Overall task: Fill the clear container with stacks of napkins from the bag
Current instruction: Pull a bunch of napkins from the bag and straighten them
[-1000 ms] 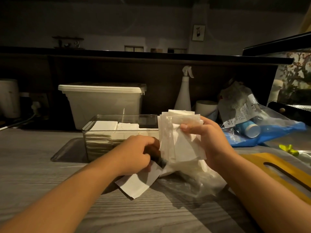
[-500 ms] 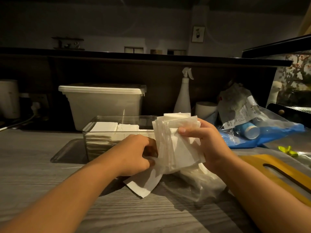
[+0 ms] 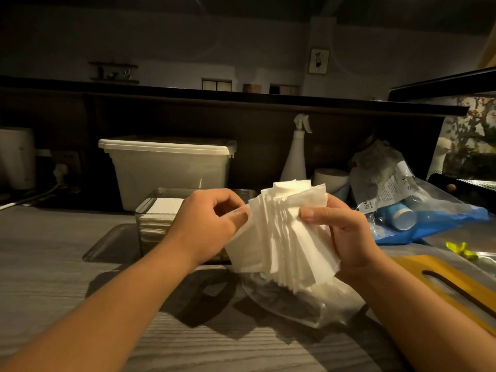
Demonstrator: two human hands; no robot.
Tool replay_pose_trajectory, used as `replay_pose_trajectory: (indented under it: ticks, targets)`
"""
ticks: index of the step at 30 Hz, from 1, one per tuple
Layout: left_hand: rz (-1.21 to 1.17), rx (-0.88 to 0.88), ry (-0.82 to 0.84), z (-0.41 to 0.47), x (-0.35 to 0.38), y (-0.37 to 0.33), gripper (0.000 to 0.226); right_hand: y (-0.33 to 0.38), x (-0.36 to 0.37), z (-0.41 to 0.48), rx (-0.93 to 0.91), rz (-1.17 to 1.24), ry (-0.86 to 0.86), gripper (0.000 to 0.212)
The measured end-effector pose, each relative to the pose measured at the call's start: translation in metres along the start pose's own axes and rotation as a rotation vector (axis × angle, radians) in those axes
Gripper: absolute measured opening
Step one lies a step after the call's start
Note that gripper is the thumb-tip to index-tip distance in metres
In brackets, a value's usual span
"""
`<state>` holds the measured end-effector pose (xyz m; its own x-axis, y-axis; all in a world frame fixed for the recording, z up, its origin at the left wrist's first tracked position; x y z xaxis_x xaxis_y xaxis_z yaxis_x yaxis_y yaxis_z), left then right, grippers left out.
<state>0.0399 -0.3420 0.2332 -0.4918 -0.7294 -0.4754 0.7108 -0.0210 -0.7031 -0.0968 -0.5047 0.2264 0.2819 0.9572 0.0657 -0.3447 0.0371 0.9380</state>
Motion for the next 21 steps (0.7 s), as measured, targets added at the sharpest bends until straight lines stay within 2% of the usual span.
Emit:
replay_pose_trajectory:
  ticks: [3, 6, 12, 14, 17, 21]
  targets:
    - [-0.108, -0.030, 0.018, 0.003, -0.002, 0.000, 0.005, -0.001, 0.008, -0.002, 0.000, -0.046, 0.096, 0.059]
    - [-0.207, -0.117, 0.020, 0.003, -0.002, -0.001, 0.014, -0.007, 0.015, -0.003, 0.010, -0.138, 0.025, 0.043]
    - [-0.575, -0.323, 0.094, -0.004, 0.005, -0.005, 0.026, -0.012, 0.018, -0.002, 0.030, -0.172, -0.083, 0.048]
    - [-0.701, -0.362, 0.141, -0.006, 0.006, -0.006, 0.040, -0.014, 0.020, -0.002, 0.036, -0.156, -0.081, 0.047]
    - [-0.769, -0.368, 0.178, -0.005, 0.005, -0.003, 0.050, -0.015, 0.024, -0.002, 0.028, -0.099, -0.083, 0.045]
    - [-0.760, -0.271, 0.245, -0.005, 0.007, -0.004, 0.040, -0.017, 0.025, -0.002, 0.046, -0.061, -0.100, 0.048]
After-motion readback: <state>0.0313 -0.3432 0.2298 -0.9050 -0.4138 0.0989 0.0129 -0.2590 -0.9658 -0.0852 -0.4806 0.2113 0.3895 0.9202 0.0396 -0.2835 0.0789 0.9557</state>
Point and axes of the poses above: each hand's wrist, its own z-axis towards the middle knuckle, its own x-axis out of the palm, y = z × x, the point moved 2 cm from there along z, towards the middle knuckle, and after that the axes turned 5 degrees about y, right-handed, at the moved point
